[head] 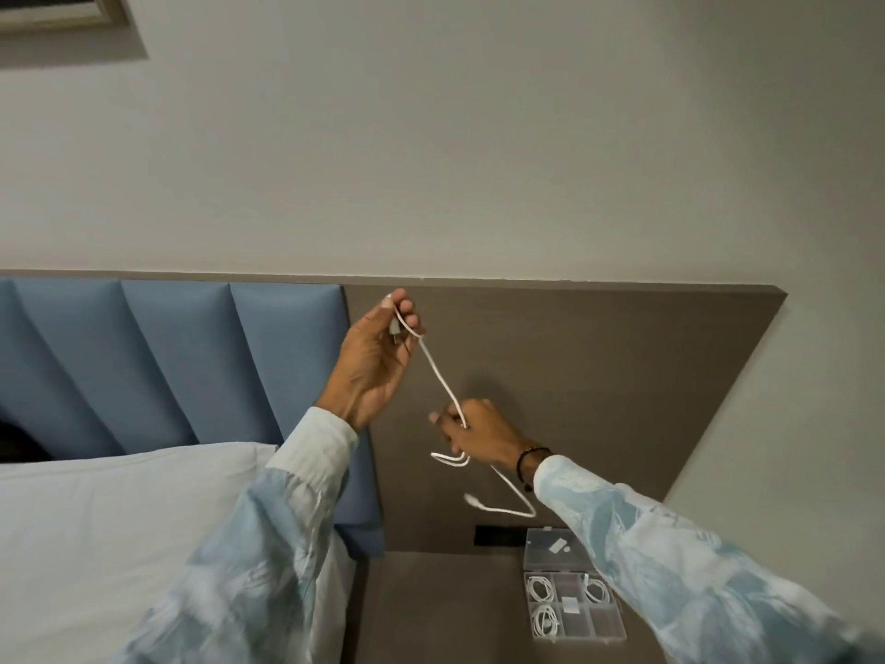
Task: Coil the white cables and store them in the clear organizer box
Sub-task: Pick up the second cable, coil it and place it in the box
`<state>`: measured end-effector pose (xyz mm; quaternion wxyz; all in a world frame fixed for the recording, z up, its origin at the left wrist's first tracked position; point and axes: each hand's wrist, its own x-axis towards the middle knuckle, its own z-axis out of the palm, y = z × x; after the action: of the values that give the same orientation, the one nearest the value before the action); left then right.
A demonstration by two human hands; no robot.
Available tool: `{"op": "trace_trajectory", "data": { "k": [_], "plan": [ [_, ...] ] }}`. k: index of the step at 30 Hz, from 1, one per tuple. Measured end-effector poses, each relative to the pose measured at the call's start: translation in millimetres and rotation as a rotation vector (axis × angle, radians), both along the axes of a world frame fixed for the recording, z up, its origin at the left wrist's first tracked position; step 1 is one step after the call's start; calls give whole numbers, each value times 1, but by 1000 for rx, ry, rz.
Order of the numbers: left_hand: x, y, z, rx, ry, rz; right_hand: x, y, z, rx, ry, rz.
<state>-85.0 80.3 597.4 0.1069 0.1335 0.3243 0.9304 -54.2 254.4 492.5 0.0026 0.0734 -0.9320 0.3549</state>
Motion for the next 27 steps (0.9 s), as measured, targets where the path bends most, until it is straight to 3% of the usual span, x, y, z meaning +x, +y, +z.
{"op": "trace_trajectory", "data": {
  "k": [2,4,7,9,12,17,22,24,27],
  "plan": [
    [-11,3,0,-62,-1,249,6,-9,-2,-50,-94,-6],
    [-20,1,-2,-277,89,525,13,-11,-2,-114,-171,-48],
    [-25,-16,-11,-807,394,881,24,-7,0,-96,-172,-84],
    [-29,-35,-25,-1181,650,970,30,-2,1,21,-123,-58],
    [-37,-70,-41,-1604,772,855,36,18,-3,190,-24,-31],
    [-39,-124,-63,-1945,978,567,31,69,-8,226,152,-137],
    [-20,-121,-95,-2170,1004,152,14,101,-3,368,257,-219],
    [-4,-106,-101,-2083,895,-63,3,112,3,386,303,-281],
    [31,-76,-102,-1670,562,-258,-9,127,10,398,311,-319]
  ]
}}
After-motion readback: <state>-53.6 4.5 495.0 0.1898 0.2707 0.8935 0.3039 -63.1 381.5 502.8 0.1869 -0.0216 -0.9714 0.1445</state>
